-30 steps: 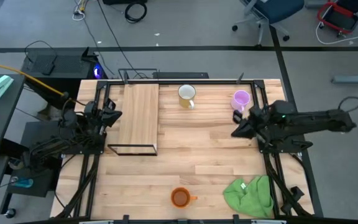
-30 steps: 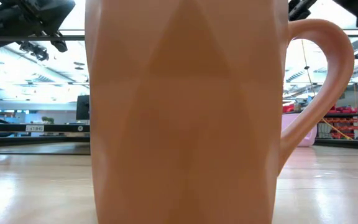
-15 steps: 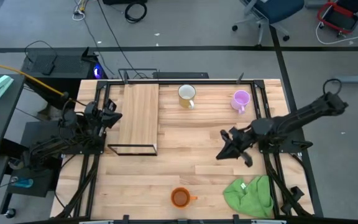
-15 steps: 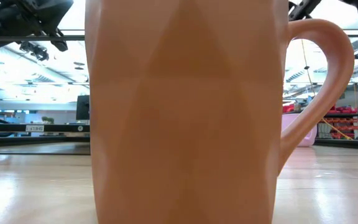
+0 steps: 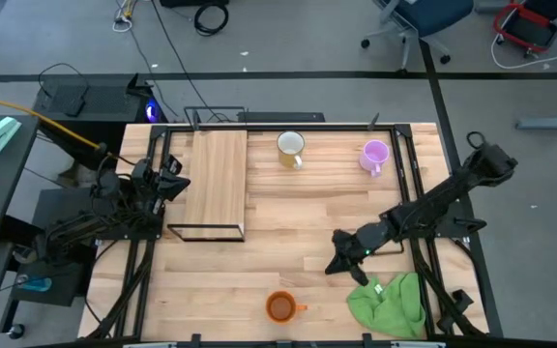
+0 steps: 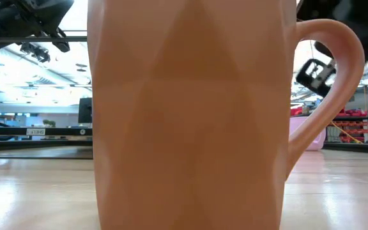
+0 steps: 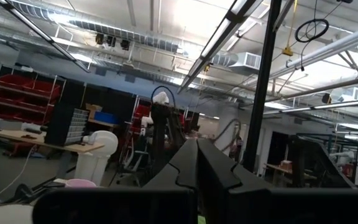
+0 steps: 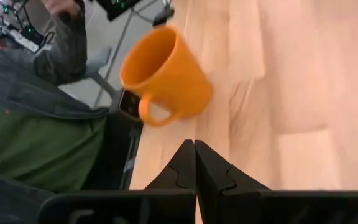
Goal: Stack small to large cups/mugs on shelf
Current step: Move the orange mug to the top middle of the table
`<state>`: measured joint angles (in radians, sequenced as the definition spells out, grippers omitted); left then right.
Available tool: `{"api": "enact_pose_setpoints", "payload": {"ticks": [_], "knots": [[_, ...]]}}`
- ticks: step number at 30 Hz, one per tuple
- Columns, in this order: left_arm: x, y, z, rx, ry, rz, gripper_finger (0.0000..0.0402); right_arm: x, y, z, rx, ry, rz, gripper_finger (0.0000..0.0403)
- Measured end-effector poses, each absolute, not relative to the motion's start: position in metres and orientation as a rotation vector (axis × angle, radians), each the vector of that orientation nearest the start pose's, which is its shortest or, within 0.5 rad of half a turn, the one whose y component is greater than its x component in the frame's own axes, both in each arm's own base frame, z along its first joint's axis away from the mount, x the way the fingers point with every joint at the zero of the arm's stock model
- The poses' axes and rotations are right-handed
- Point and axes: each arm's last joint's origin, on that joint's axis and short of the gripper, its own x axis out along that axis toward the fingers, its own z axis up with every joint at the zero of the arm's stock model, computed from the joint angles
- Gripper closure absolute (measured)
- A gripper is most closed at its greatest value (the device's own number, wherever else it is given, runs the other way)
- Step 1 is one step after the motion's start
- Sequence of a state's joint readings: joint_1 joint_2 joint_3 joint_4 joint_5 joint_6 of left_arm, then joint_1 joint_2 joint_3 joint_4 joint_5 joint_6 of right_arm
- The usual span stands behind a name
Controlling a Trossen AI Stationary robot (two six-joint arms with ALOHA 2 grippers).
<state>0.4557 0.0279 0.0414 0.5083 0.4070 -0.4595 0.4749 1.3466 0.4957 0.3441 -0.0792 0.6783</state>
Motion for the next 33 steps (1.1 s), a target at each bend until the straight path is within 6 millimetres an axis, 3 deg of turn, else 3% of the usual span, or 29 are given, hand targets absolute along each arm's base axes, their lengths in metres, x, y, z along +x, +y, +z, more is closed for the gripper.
{"api": "enact_pose_setpoints", "payload": {"ticks": [7, 15, 22, 28, 33], "knots": [[0.081, 0.024, 0.219, -0.227, -0.423, -0.134, 0.0377, 0.237, 0.143, 0.158, 0.456, 0.697, 0.328, 0.0402], [0.077, 0.013, 0.231, -0.167, -0.524, -0.3, 0.0396, 0.246, 0.139, 0.148, 0.357, 0.791, 0.169, 0.0402], [0.078, 0.005, 0.231, -0.165, -0.526, -0.401, 0.0382, 0.248, 0.136, 0.156, 0.377, 0.738, 0.152, 0.0403], [0.08, 0.004, 0.229, -0.125, -0.511, -0.398, 0.0393, 0.248, 0.156, 0.161, 0.414, 0.659, 0.254, 0.0403], [0.084, 0.007, 0.223, -0.126, -0.46, -0.312, 0.0387, 0.257, 0.172, 0.186, 0.375, 0.571, 0.32, 0.0403]]}}
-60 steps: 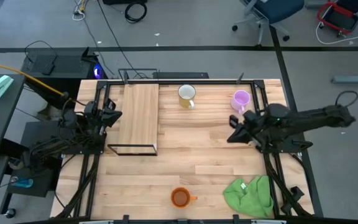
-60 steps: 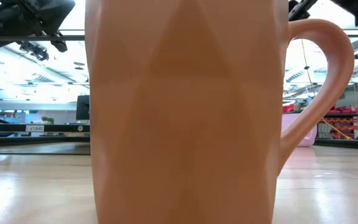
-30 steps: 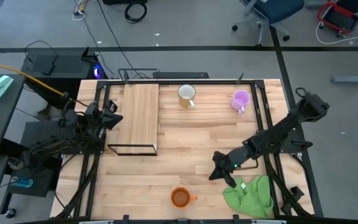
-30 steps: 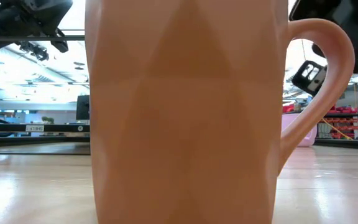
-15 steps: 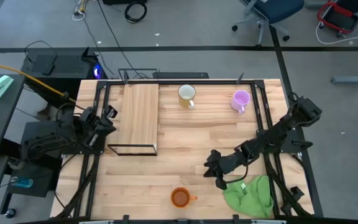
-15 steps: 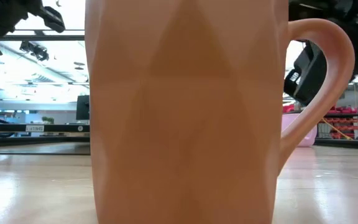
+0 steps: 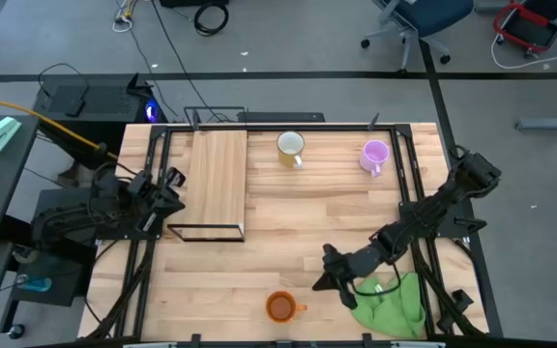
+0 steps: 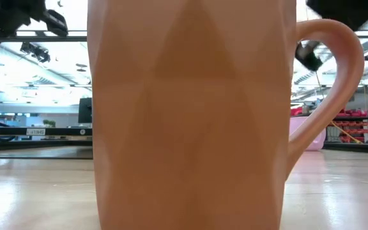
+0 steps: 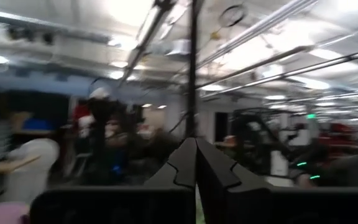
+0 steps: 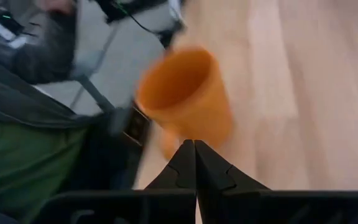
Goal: Stack small to large cups/mugs on shelf
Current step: Move the orange mug to the top middle of the table
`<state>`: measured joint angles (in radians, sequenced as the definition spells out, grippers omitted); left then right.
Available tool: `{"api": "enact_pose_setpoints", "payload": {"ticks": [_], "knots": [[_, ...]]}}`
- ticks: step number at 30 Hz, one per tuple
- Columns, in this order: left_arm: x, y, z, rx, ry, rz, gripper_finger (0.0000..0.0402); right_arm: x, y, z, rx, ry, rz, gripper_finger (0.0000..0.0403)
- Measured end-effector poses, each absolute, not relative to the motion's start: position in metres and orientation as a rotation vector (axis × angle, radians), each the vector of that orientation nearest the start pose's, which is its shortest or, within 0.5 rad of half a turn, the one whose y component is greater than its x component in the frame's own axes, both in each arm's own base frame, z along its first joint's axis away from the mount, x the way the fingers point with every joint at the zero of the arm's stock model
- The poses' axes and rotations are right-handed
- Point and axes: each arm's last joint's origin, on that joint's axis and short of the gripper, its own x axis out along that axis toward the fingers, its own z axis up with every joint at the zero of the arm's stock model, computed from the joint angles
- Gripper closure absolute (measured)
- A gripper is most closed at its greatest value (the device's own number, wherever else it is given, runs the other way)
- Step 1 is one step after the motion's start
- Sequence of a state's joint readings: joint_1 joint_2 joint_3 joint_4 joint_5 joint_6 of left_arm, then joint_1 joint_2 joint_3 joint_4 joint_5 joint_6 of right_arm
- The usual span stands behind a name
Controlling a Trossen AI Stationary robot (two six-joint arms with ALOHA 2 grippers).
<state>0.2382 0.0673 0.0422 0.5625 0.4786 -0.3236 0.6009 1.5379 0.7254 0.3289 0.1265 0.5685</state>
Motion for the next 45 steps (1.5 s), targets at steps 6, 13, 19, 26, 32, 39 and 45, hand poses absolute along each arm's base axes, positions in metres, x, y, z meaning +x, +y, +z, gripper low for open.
{"api": "enact_pose_setpoints", "payload": {"ticks": [6, 13, 19, 26, 32, 39, 45], "knots": [[0.09, 0.013, 0.214, -0.15, -0.387, -0.129, 0.0381, 0.272, 0.178, 0.213, 0.287, 0.657, 0.277, 0.0396], [0.092, 0.014, 0.208, -0.179, -0.328, -0.094, 0.0392, 0.295, 0.178, 0.233, 0.257, 0.705, 0.222, 0.0393], [0.093, 0.015, 0.206, -0.17, -0.318, -0.067, 0.038, 0.311, 0.173, 0.247, 0.245, 0.747, 0.199, 0.0388], [0.093, 0.015, 0.206, -0.166, -0.317, -0.063, 0.0385, 0.331, 0.162, 0.255, 0.264, 0.854, 0.191, 0.0359], [0.093, 0.015, 0.206, -0.167, -0.31, -0.062, 0.0392, 0.344, 0.166, 0.253, 0.247, 0.951, 0.199, 0.0334], [0.093, 0.015, 0.205, -0.168, -0.302, -0.061, 0.0376, 0.359, 0.169, 0.244, 0.208, 1.018, 0.194, 0.0329], [0.093, 0.015, 0.204, -0.17, -0.296, -0.06, 0.0382, 0.367, 0.171, 0.223, 0.222, 1.086, 0.219, 0.0329]]}}
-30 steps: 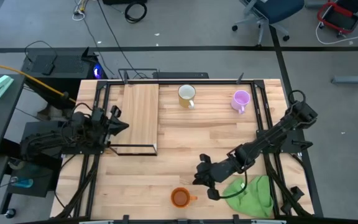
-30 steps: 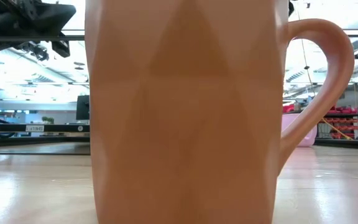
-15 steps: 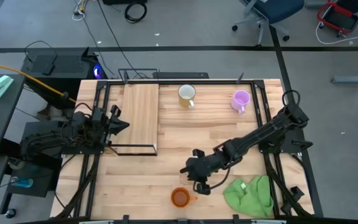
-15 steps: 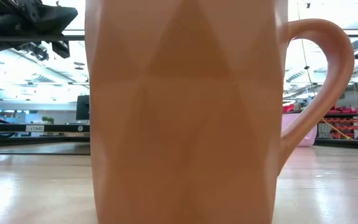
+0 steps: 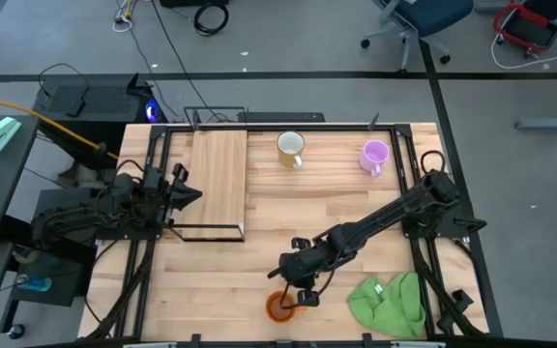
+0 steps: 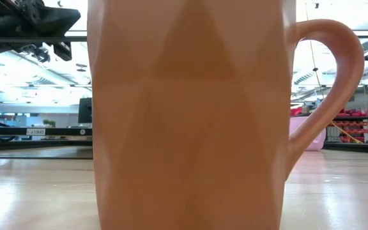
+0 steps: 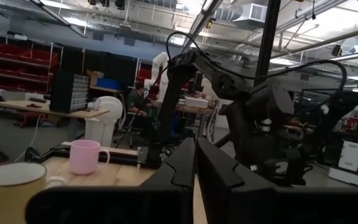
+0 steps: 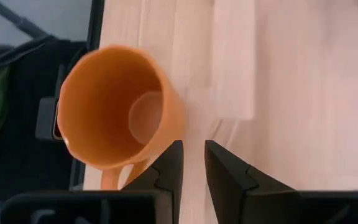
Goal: Stack small to large cups/mugs on shelf
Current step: Move the orange mug to the top middle of the table
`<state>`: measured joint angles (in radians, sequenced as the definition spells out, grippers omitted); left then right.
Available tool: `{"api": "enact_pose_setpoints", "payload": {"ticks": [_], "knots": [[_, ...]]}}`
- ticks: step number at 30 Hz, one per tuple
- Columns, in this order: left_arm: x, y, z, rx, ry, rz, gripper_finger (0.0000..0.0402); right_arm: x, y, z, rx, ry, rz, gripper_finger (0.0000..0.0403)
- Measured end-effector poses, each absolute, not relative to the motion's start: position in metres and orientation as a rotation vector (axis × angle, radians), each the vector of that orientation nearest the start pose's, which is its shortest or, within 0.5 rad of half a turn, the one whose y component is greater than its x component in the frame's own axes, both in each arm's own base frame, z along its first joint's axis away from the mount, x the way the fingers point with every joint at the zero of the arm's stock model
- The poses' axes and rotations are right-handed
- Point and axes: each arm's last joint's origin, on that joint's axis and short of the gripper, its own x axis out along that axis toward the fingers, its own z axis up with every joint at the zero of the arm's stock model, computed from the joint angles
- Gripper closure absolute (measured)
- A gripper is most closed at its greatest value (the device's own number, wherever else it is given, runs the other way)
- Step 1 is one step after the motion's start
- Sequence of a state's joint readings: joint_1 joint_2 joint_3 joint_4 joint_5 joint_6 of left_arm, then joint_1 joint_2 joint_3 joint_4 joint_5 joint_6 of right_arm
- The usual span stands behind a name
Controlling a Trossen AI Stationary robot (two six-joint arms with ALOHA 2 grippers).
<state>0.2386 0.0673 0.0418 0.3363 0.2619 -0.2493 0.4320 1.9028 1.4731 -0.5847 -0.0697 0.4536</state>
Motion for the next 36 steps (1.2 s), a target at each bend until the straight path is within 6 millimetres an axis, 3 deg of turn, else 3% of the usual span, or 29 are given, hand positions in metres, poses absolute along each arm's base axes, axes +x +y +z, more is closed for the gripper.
{"api": "enact_pose_setpoints", "payload": {"ticks": [13, 36], "knots": [[0.094, 0.015, 0.203, -0.174, -0.282, -0.059, 0.038, 0.362, 0.19, 0.23, 0.222, 1.036, 0.298, 0.033], [0.094, 0.015, 0.202, -0.177, -0.276, -0.058, 0.0378, 0.365, 0.186, 0.227, 0.249, 1.046, 0.274, 0.0331]]}}
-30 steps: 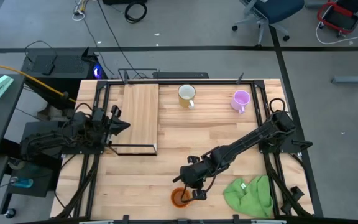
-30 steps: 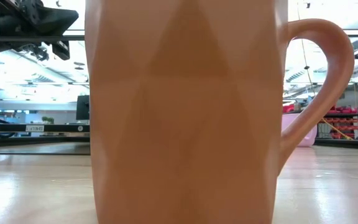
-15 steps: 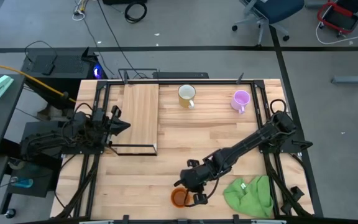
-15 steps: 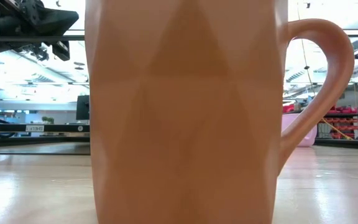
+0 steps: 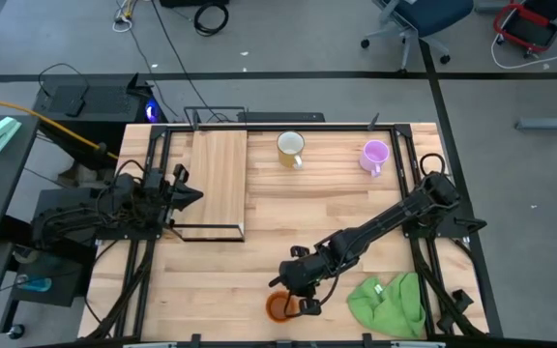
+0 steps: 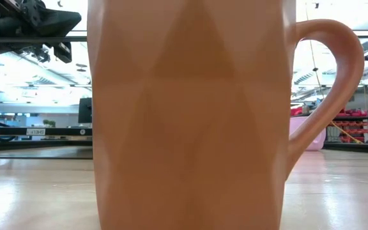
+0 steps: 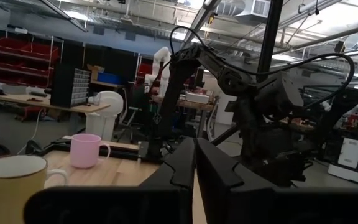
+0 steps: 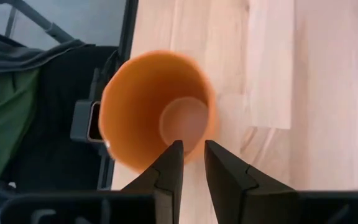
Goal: Stack small to large cups/mugs on shelf
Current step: Move the orange mug to the top middle of the table
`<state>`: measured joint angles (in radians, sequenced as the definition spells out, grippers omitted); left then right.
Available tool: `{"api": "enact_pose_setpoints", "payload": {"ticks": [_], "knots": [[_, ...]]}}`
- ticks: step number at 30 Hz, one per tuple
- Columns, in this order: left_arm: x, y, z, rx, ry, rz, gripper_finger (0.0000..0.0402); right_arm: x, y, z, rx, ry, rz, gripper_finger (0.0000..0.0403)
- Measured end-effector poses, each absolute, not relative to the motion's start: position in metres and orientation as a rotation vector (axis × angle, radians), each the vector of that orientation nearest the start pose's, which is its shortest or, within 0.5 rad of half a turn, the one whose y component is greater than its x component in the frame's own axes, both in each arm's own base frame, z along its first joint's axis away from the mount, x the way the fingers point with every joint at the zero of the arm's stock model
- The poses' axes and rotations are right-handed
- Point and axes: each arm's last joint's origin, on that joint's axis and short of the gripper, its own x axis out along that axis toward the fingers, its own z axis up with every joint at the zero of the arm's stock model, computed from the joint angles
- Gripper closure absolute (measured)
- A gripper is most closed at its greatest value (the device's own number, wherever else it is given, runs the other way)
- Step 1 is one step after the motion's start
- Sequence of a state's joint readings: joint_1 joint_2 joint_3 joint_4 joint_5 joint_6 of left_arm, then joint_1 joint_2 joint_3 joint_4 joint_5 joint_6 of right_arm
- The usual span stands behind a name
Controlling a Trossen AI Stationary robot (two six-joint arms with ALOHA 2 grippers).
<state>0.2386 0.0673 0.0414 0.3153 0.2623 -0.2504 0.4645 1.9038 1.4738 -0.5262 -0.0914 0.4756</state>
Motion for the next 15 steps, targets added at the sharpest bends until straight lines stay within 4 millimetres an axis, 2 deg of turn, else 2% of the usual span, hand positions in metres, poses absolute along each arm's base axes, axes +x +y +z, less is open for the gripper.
{"api": "enact_pose_setpoints", "payload": {"ticks": [8, 15], "knots": [[0.094, 0.015, 0.2, -0.182, -0.257, -0.056, 0.0387, 0.358, 0.2, 0.226, 0.235, 1.046, 0.315, 0.0331], [0.094, 0.015, 0.2, -0.182, -0.256, -0.056, 0.0379, 0.366, 0.184, 0.226, 0.255, 1.039, 0.267, 0.0331]]}}
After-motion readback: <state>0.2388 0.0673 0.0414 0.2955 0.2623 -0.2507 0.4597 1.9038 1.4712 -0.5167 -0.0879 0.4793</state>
